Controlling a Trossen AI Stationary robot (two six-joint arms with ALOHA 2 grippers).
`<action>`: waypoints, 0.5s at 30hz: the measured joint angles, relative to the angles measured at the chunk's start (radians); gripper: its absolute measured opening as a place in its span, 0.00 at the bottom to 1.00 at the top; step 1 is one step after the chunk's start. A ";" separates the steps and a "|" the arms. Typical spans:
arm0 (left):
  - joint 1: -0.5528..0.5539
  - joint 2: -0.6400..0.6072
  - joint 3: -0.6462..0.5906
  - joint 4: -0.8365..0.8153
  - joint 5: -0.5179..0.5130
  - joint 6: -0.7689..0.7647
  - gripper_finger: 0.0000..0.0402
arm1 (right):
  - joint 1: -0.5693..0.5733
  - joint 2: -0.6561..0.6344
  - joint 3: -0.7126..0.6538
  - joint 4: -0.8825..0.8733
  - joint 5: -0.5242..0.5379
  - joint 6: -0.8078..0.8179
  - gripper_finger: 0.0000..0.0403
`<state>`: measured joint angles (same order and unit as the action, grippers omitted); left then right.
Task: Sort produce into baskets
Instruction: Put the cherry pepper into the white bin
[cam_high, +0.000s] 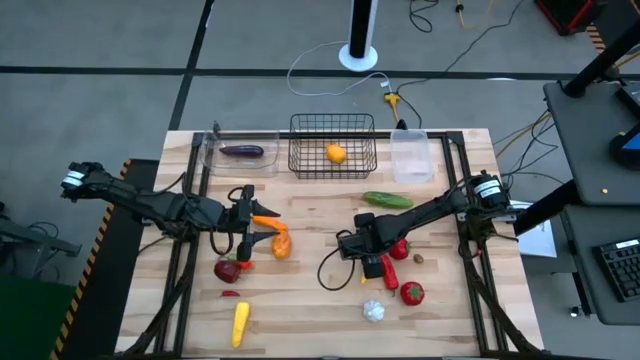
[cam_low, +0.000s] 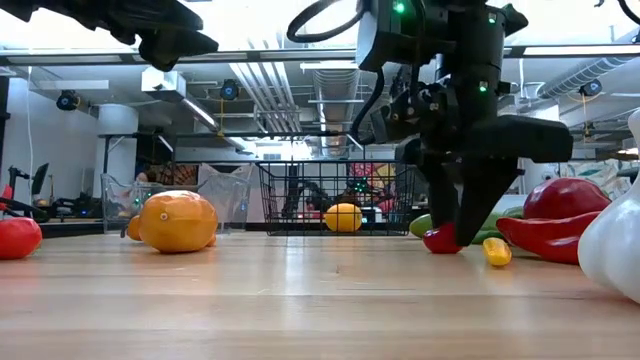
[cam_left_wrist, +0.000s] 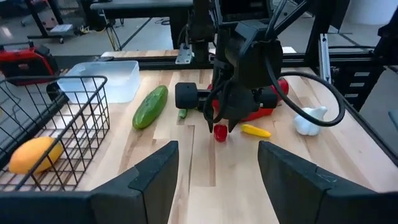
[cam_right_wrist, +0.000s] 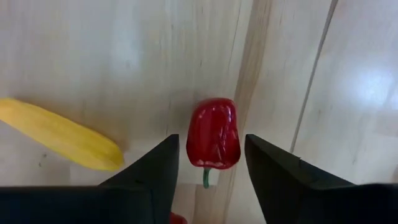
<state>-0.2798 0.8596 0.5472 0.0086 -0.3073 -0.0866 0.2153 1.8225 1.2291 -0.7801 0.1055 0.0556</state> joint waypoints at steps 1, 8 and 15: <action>0.000 0.002 0.000 0.000 0.000 -0.007 0.50 | 0.000 0.000 -0.003 0.006 0.000 -0.001 0.41; 0.000 0.020 0.000 0.000 0.000 -0.046 0.50 | 0.000 0.000 -0.005 0.010 0.000 -0.025 0.25; 0.000 0.060 0.000 0.005 0.000 -0.073 0.50 | -0.005 0.000 0.015 0.004 -0.001 -0.049 0.19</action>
<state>-0.2798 0.9194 0.5472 0.0140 -0.3073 -0.1596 0.2104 1.8223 1.2440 -0.7756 0.1041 0.0069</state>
